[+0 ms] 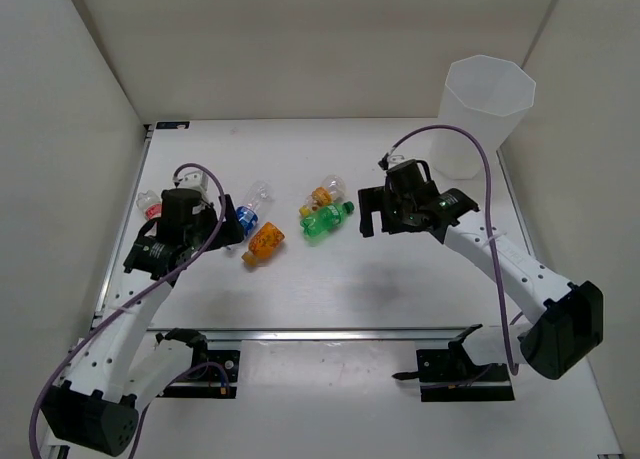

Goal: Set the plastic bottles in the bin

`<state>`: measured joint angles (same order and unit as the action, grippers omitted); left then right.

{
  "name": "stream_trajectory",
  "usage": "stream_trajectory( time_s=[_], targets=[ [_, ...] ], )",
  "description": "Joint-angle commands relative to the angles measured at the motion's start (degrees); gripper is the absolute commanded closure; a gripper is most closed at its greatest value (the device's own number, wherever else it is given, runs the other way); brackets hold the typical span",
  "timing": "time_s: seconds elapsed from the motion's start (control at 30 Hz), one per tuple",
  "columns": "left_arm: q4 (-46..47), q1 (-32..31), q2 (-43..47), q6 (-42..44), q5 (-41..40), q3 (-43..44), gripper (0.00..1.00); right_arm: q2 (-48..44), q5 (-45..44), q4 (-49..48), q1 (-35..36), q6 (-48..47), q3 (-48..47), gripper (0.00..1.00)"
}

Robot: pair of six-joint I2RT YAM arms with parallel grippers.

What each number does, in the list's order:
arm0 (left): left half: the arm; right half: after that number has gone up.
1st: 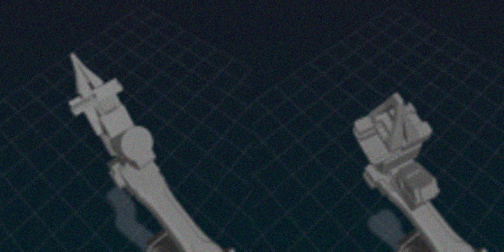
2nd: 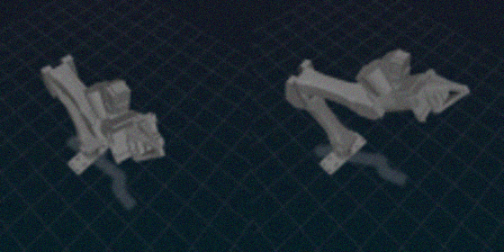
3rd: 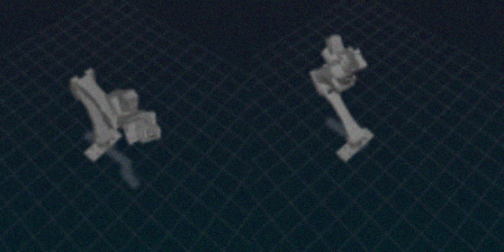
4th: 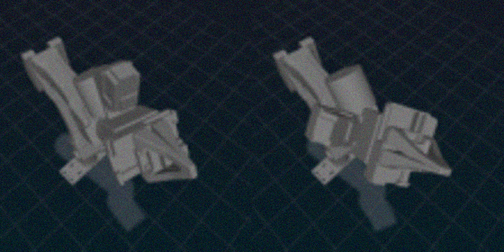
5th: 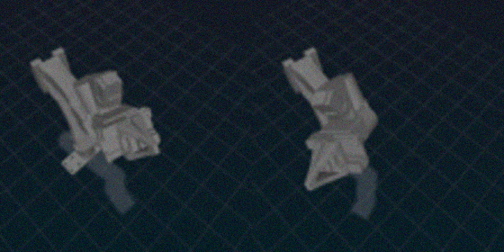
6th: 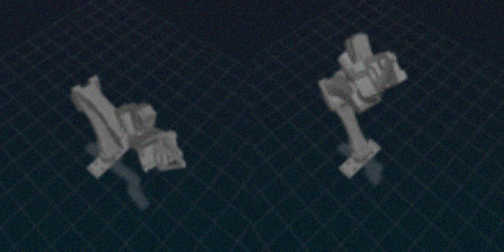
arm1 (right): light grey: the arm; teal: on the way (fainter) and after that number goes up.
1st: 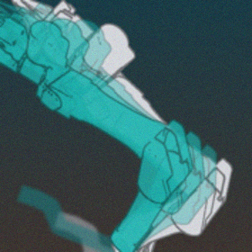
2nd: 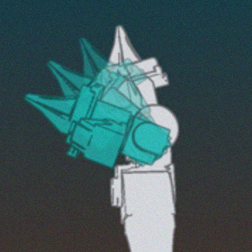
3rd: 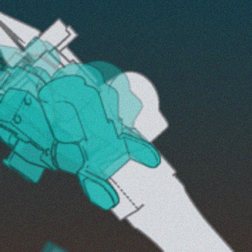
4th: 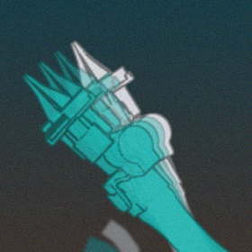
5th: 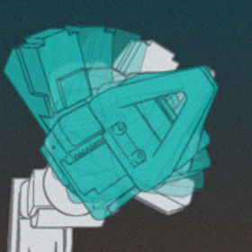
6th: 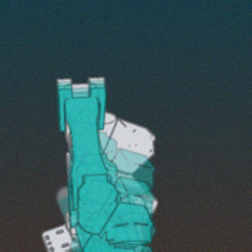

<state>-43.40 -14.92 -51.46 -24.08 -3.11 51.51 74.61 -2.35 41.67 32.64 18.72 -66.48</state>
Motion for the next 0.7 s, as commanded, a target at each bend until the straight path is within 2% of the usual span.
stream_trajectory(
  time_s=[0.0,0.1,0.23,0.3,0.4,0.53,0.67],
  targets=[
    [-4.15,-1.78,-0.21,-1.24,-6.89,1.93,0.02,0.62,-2.04,-4.83,3.91,-4.12,-1.55,0.01],
    [-6.88,-1.7,-0.74,-1.15,-12.61,2.2,0.01,2.91,-0.38,-9.74,5.5,-2.29,-1.82,0.01],
    [-9.51,-0.29,0.48,0.6,-16.03,0.62,0.01,8.17,1.99,-14.85,4.1,6.39,-2.78,0.01],
    [-10.22,0.24,1.44,0.87,-17.88,-0.52,0.02,10.63,1.47,-17.66,2.52,13.86,-2.52,0.0],
    [-10.39,1.46,1.72,2.53,-19.91,-1.49,0.01,14.15,-2.56,-20.05,1.9,19.58,-3.39,0.0],
    [-10.13,2.18,0.14,3.77,-20.53,-1.58,0.01,21.54,-2.83,-19.26,0.32,28.37,-8.39,0.01],
    [-9.25,2.0,-0.48,3.95,-19.22,-1.94,0.01,27.41,-10.02,-19.44,2.6,34.7,-12.52,0.01]
  ],
)
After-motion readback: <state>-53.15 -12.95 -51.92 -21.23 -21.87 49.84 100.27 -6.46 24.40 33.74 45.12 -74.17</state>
